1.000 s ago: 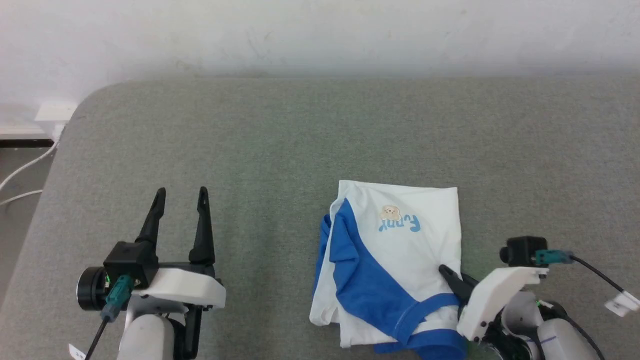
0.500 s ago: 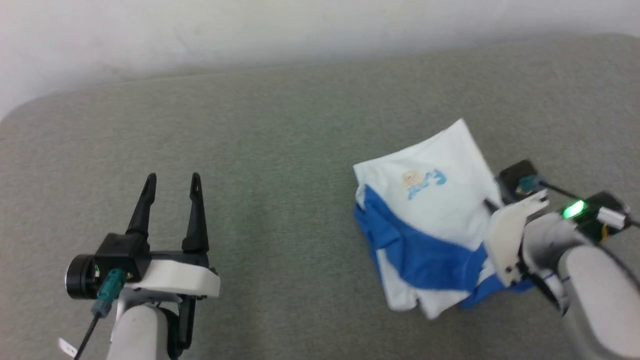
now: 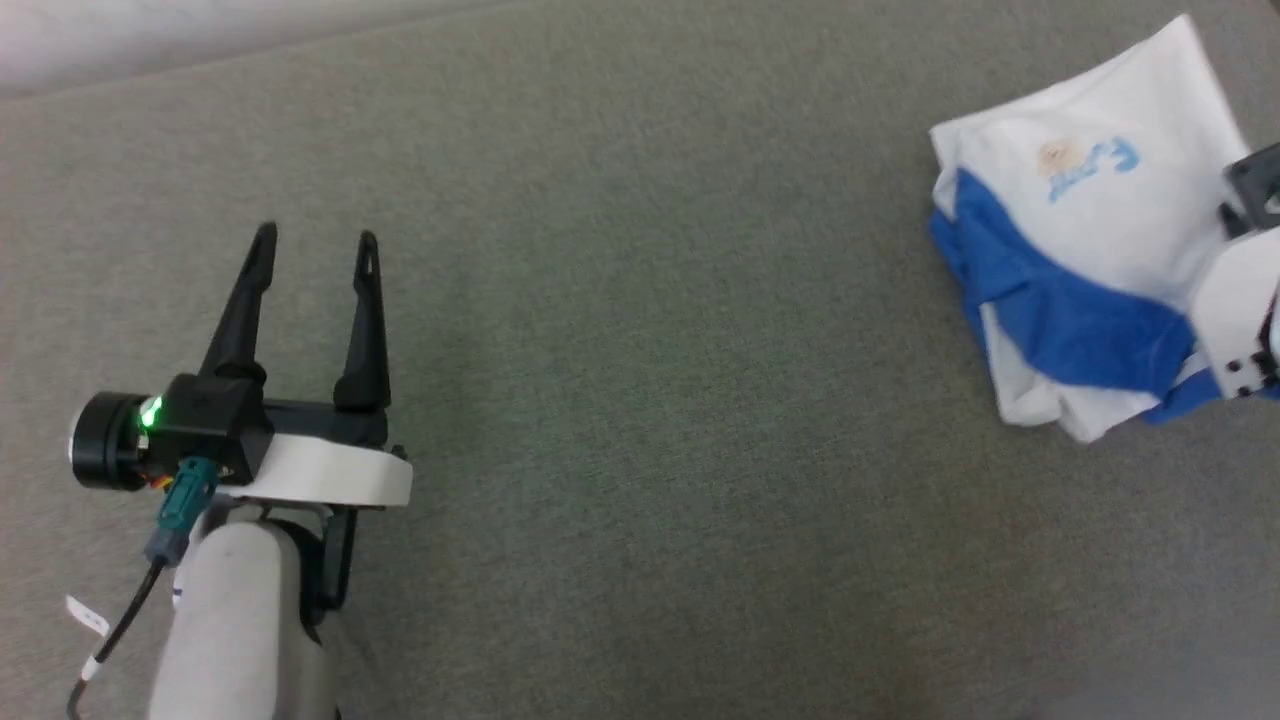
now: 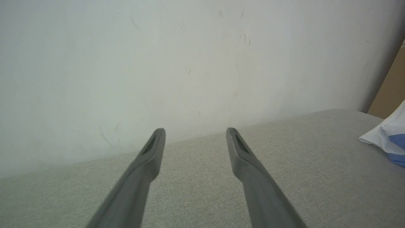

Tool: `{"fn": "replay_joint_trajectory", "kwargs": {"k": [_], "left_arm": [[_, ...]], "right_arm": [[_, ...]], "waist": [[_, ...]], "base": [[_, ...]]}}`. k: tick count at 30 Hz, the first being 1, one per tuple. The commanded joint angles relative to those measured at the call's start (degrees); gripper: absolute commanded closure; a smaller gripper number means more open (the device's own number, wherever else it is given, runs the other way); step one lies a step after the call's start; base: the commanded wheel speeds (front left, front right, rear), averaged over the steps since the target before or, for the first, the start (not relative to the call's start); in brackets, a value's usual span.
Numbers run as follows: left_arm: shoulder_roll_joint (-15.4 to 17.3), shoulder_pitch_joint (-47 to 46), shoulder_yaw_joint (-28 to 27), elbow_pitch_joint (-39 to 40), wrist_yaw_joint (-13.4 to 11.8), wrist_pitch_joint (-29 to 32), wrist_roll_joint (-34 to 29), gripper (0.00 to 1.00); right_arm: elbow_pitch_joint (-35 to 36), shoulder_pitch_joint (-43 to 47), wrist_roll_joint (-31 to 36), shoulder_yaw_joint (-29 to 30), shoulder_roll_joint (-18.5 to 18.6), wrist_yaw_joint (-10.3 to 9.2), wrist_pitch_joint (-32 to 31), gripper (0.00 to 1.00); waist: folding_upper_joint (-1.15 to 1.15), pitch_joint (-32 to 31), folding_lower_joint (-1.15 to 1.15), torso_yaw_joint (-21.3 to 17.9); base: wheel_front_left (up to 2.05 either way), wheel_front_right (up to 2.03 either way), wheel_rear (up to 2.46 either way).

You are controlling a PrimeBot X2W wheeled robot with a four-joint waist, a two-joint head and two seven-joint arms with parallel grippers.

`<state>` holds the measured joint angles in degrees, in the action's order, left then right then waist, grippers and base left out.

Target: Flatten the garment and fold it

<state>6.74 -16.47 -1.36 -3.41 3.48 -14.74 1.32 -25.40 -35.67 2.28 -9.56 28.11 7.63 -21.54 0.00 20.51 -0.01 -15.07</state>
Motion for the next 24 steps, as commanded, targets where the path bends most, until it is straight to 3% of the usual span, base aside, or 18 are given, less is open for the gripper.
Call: {"fn": "replay_joint_trajectory", "kwargs": {"k": [1, 15, 24], "left_arm": [[1.04, -1.63, 0.19, 0.73, 0.26, -0.26, -0.89, 0.0], [5.12, -6.78, 1.23, 4.72, 0.83, 1.85, -2.45, 0.0], [5.73, -6.71, 1.41, 5.39, 0.45, 2.28, -2.3, 0.0]], "right_arm": [[-1.85, -2.63, 1.74, 1.49, 0.73, -0.14, 1.77, 1.0], [-12.2, -13.19, 15.09, 16.15, 0.09, -0.14, 12.54, 1.0], [-15.39, -15.6, 20.96, 21.48, -2.53, -0.14, 15.66, 1.0]], "waist": [[0.0, 6.67, 0.01, -4.99], [0.0, 15.75, 0.01, -3.35], [0.0, 15.37, 0.01, -2.62]], "base": [[0.0, 0.0, 0.0], [0.0, 0.0, 0.0], [0.0, 0.0, 0.0]]}}
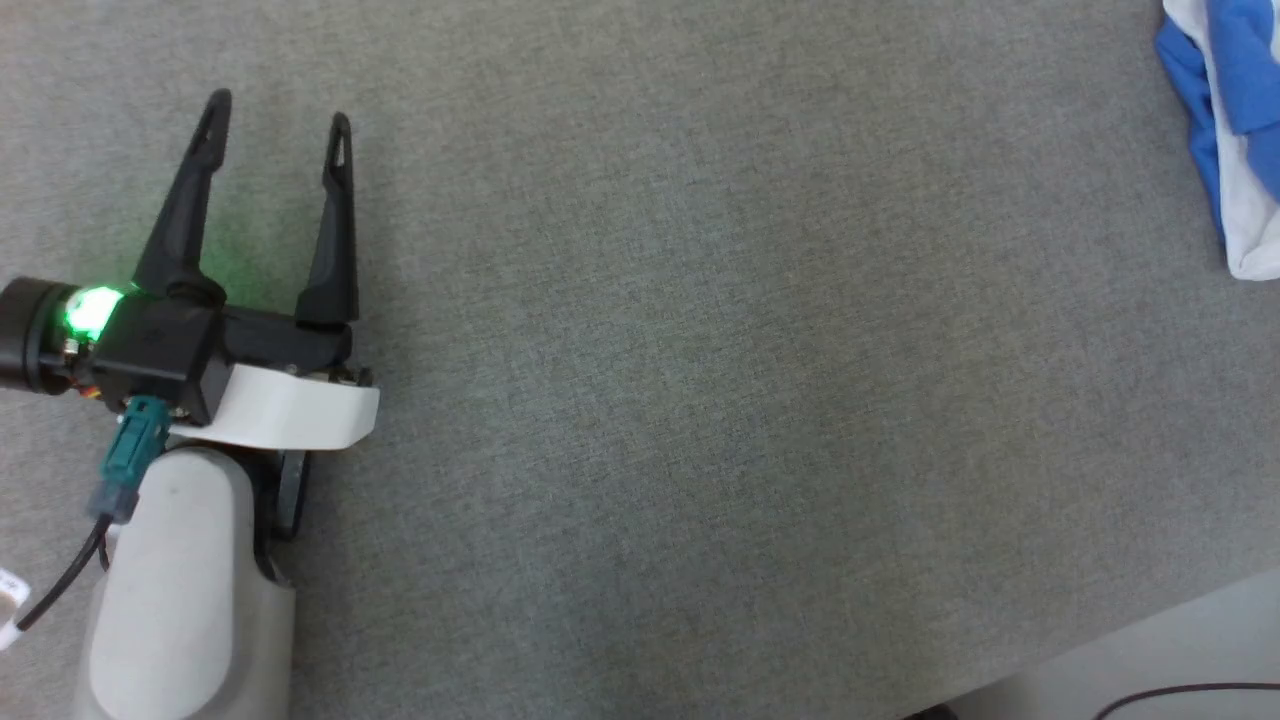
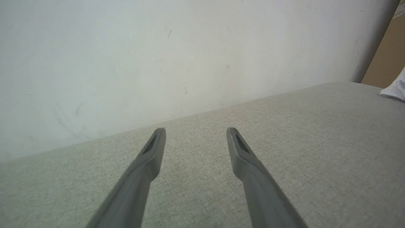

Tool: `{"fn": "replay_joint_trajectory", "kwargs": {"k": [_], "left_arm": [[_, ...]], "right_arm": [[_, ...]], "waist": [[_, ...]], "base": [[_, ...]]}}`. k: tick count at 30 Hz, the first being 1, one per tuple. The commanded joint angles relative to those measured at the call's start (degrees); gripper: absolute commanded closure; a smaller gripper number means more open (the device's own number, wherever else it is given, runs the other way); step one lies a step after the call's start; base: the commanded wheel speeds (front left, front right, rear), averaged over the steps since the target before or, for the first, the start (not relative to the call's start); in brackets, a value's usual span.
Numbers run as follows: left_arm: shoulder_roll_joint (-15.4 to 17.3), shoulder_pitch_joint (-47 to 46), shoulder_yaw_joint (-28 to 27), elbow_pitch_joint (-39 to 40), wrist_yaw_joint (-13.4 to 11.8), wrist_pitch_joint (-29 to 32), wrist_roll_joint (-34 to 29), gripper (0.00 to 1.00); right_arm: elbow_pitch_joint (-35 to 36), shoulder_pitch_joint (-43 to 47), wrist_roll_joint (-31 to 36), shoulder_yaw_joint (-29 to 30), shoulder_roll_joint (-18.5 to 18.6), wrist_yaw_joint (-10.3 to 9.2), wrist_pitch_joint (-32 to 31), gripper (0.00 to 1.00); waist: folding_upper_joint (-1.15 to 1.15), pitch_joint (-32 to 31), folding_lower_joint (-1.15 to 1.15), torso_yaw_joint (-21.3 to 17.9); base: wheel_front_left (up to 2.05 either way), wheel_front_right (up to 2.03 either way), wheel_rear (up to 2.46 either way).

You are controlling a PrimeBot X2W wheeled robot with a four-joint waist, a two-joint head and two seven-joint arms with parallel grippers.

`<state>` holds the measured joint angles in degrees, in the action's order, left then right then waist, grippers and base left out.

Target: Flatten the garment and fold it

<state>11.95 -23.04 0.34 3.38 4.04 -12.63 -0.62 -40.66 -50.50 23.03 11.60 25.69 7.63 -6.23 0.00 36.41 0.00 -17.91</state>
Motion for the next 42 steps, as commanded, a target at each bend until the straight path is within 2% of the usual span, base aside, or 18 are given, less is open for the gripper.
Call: {"fn": "replay_joint_trajectory", "kwargs": {"k": [1, 2, 3, 6, 9, 17, 22, 29, 35, 42], "left_arm": [[0.4, -0.08, -0.13, -1.61, -0.17, 0.06, -0.29, 0.0], [0.23, 0.02, 0.02, -1.92, -0.27, -0.12, -0.2, 0.0], [-0.02, 0.13, 0.15, -2.24, -0.38, -0.32, -0.02, 0.0], [-1.07, 0.76, 0.69, -3.93, -0.68, -1.11, 0.67, 0.0], [-2.41, 1.95, 1.08, -6.0, -1.11, -1.79, 1.59, 0.0], [-5.34, 7.14, 0.82, -9.99, -2.07, -2.34, 4.33, 0.0], [-6.55, 10.9, 0.52, -10.63, -2.41, -2.35, 5.49, 0.0], [-7.71, 13.89, 1.31, -11.92, -1.94, -2.36, 6.42, 0.0], [-8.31, 15.97, 1.7, -13.39, -2.27, -2.36, 6.93, 0.0], [-8.64, 17.26, 1.84, -14.4, -2.15, -2.37, 7.52, 0.0]], "right_arm": [[-0.38, -0.7, 0.68, 1.19, -0.3, -0.14, 0.48, 0.84], [-0.56, -0.5, 1.25, 2.2, -0.43, -0.14, 0.58, 0.5], [-0.64, -0.18, 1.86, 3.24, -0.47, -0.14, 0.7, 0.0], [-0.08, 1.16, 3.36, 5.57, -0.73, -0.14, 2.41, 0.0], [0.45, 2.97, 2.17, 7.72, -1.31, -0.14, 6.06, 0.0], [4.99, 10.53, -6.99, 10.47, -5.35, -0.14, 13.43, 0.0], [13.59, 17.98, -15.55, 6.29, -9.82, -0.14, 15.03, 0.0], [31.0, 31.23, -26.91, 2.9, -15.74, -0.14, 12.0, 0.0], [39.42, 40.91, -29.94, 0.02, -19.45, -0.14, 10.9, 0.0], [42.12, 48.09, -29.22, -2.69, -21.86, -0.14, 13.07, 0.0]], "waist": [[0.0, -0.98, 0.0, 0.33], [0.0, -1.65, 0.0, 0.47], [0.0, -2.32, 0.0, 0.67], [0.0, -5.53, 0.0, 1.7], [0.0, -9.69, 0.0, 3.16], [0.0, -21.45, 0.0, 7.9], [0.0, -26.52, 0.0, 10.67], [0.0, -31.13, 0.0, 15.16], [0.0, -34.32, 0.0, 18.18], [0.0, -36.29, 0.0, 21.39]], "base": [[0.0, 0.0, 0.0], [0.0, 0.0, 0.0], [0.0, 0.0, 0.0], [0.0, 0.0, 0.0], [0.0, 0.0, 0.0], [0.0, 0.0, 0.0], [0.0, 0.0, 0.0], [0.0, 0.0, 0.0], [0.0, 0.0, 0.0], [0.0, 0.0, 0.0]]}}
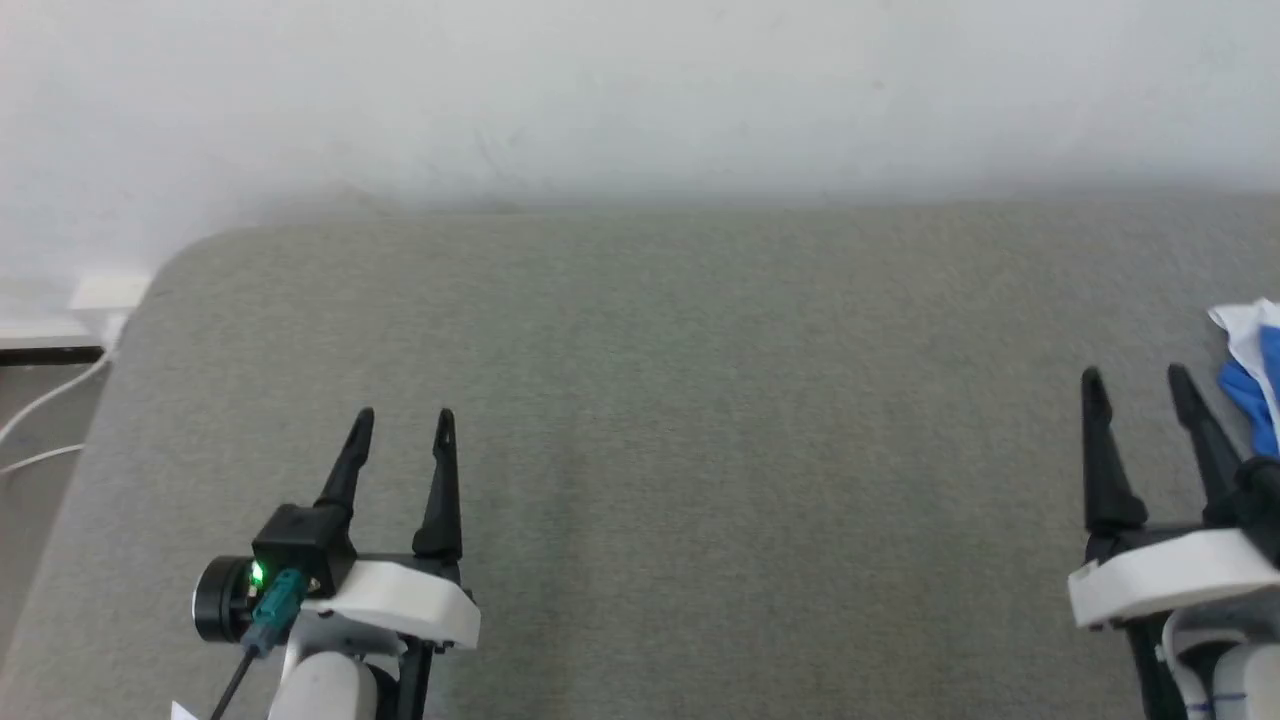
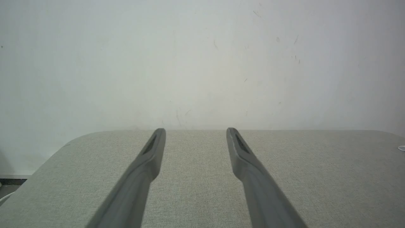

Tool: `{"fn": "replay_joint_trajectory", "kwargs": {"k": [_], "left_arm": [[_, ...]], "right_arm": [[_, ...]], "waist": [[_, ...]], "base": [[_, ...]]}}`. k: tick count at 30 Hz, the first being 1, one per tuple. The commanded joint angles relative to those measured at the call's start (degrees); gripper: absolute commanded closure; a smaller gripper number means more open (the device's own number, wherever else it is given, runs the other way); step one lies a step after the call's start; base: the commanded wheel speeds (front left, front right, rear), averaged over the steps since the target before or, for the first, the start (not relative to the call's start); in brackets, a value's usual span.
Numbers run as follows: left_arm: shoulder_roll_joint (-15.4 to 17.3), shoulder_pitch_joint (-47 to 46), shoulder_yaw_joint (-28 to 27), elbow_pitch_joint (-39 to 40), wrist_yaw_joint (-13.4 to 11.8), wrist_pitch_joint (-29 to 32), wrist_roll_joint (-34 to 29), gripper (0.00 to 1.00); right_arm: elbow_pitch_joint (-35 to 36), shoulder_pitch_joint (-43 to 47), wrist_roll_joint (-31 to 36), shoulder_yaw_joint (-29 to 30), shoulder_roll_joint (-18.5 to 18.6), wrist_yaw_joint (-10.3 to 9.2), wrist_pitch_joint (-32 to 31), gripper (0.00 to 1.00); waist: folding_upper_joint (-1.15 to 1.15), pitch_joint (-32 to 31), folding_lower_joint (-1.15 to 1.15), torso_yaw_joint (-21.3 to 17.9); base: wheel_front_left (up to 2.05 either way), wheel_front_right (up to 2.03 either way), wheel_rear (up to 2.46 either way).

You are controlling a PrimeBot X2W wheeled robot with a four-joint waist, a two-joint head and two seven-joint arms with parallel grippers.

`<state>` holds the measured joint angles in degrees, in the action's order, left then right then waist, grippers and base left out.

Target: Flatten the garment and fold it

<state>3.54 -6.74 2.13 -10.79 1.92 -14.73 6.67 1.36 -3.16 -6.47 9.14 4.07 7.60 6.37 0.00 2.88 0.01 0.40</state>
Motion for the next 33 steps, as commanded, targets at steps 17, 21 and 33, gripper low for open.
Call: {"fn": "replay_joint_trajectory", "kwargs": {"k": [17, 21, 33], "left_arm": [[-0.59, 4.99, 1.2, -0.97, -0.21, -0.27, 0.86, 0.0], [-0.63, 5.56, 1.53, -0.91, -0.34, -0.27, 1.15, 0.0], [-0.38, 5.47, 2.06, -0.88, -0.29, 0.09, 1.39, 1.0]], "right_arm": [[-2.49, 6.78, -0.43, -4.36, -1.18, -0.11, 3.35, 0.0], [-3.47, 7.12, -1.19, -4.52, -1.18, -0.11, 3.7, 0.0], [-4.59, 6.78, -1.8, -4.55, -0.99, 0.0, 3.74, 1.0]], "waist": [[0.0, -4.41, -0.01, 5.95], [0.0, -4.5, -0.01, 6.05], [0.0, -4.26, -0.02, 5.83]], "base": [[0.0, 0.0, 0.0], [0.0, 0.0, 0.0], [0.0, 0.0, 0.0]]}}
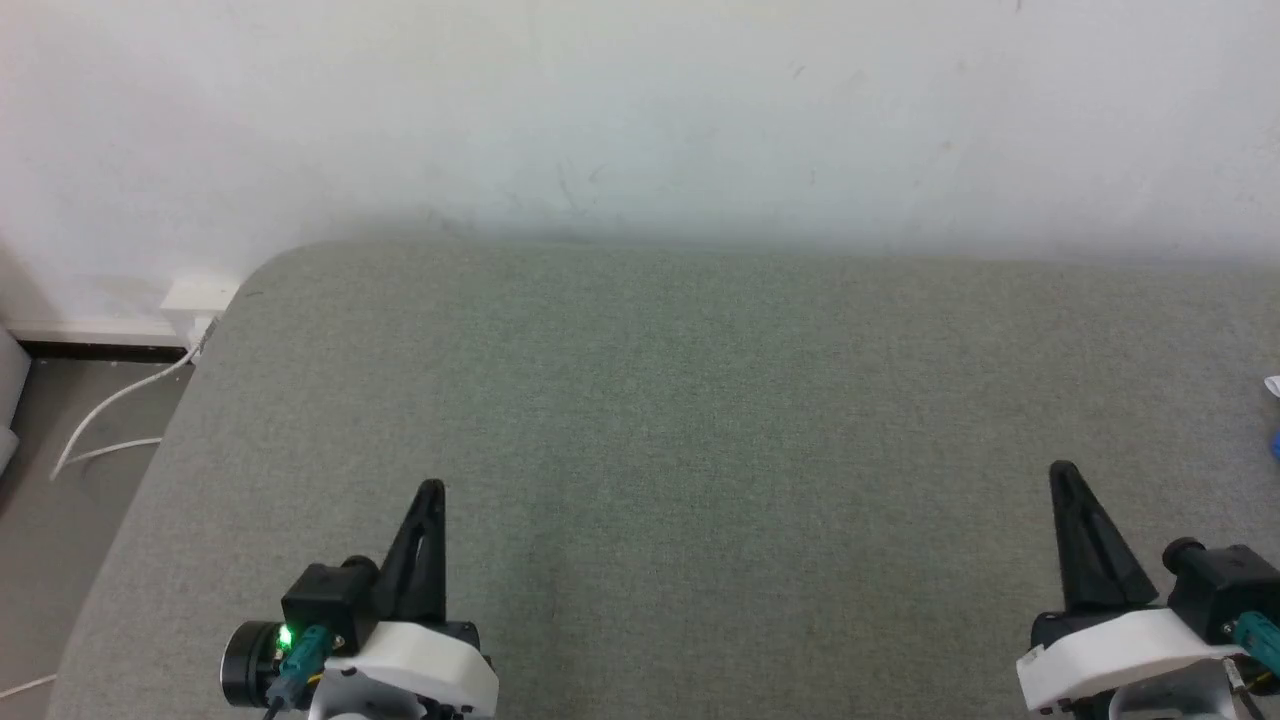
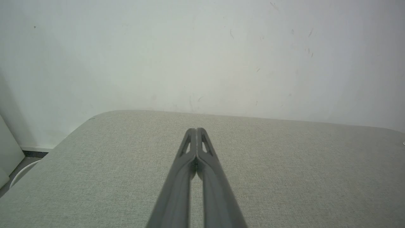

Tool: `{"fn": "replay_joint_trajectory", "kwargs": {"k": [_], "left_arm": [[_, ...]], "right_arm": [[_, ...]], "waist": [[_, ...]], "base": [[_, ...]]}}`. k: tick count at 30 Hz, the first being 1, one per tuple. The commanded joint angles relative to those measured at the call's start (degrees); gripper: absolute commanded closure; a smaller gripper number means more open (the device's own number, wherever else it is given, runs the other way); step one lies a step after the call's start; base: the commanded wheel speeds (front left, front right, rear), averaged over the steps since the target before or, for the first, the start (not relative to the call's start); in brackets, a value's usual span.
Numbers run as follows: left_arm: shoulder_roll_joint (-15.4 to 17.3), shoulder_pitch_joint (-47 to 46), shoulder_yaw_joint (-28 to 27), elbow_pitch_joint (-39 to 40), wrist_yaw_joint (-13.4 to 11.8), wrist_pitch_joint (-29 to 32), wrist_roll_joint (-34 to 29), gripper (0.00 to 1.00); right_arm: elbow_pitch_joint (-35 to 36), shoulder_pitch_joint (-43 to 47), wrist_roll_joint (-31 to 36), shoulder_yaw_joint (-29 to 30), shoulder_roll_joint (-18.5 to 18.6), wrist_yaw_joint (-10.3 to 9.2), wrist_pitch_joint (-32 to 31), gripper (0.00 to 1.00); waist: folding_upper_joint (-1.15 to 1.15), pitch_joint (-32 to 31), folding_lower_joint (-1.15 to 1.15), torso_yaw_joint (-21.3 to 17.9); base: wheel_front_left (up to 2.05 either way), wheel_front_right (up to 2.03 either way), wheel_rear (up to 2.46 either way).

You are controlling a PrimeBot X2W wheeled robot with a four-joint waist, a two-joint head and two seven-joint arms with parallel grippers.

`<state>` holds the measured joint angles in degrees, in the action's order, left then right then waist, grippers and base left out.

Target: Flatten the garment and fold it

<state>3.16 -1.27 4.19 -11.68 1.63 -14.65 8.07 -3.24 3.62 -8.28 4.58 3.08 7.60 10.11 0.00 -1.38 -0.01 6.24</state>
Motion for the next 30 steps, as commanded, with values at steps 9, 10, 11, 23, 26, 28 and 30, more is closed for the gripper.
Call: {"fn": "replay_joint_trajectory", "kwargs": {"k": [9, 10, 11, 23, 26, 28, 30], "left_arm": [[0.01, 0.0, 0.0, 0.01, 0.01, 0.01, -0.01, 1.0], [0.01, 0.0, -0.01, 0.03, 0.01, 0.03, -0.02, 1.0], [0.01, 0.0, -0.01, 0.04, 0.01, 0.05, -0.03, 1.0], [-0.02, 0.12, -0.38, 1.07, -0.14, 1.34, -0.74, 1.0], [-0.02, 0.15, -0.48, 1.34, -0.18, 1.68, -0.93, 1.0], [-0.03, 0.17, -0.55, 1.53, -0.2, 1.92, -1.06, 1.0], [-0.03, 0.19, -0.62, 1.72, -0.23, 2.15, -1.19, 1.0]], "right_arm": [[0.0, 0.0, 0.01, -0.01, 0.0, 0.0, -0.01, 1.0], [0.01, -0.01, 0.02, -0.02, 0.0, 0.0, -0.02, 1.0], [0.01, -0.01, 0.03, -0.01, 0.0, 0.0, -0.03, 1.0], [0.3, -0.33, 0.76, -0.42, -0.02, -0.01, -0.92, 1.0], [0.37, -0.42, 0.95, -0.53, -0.02, -0.01, -1.16, 1.0], [0.42, -0.47, 1.08, -0.6, -0.03, -0.01, -1.32, 1.0], [0.48, -0.53, 1.22, -0.67, -0.03, -0.02, -1.49, 1.0]], "waist": [[0.0, 0.03, 0.0, -0.07], [0.0, 0.03, 0.0, -0.08], [0.0, 0.03, 0.0, -0.1], [0.0, 0.15, 0.0, -0.64], [0.0, 0.18, 0.0, -0.78], [0.0, 0.2, 0.0, -0.88], [0.0, 0.23, 0.0, -0.98]], "base": [[0.0, 0.0, 0.0], [0.0, 0.0, 0.0], [0.0, 0.0, 0.0], [0.0, 0.0, 0.0], [0.0, 0.0, 0.0], [0.0, 0.0, 0.0], [0.0, 0.0, 0.0]]}}
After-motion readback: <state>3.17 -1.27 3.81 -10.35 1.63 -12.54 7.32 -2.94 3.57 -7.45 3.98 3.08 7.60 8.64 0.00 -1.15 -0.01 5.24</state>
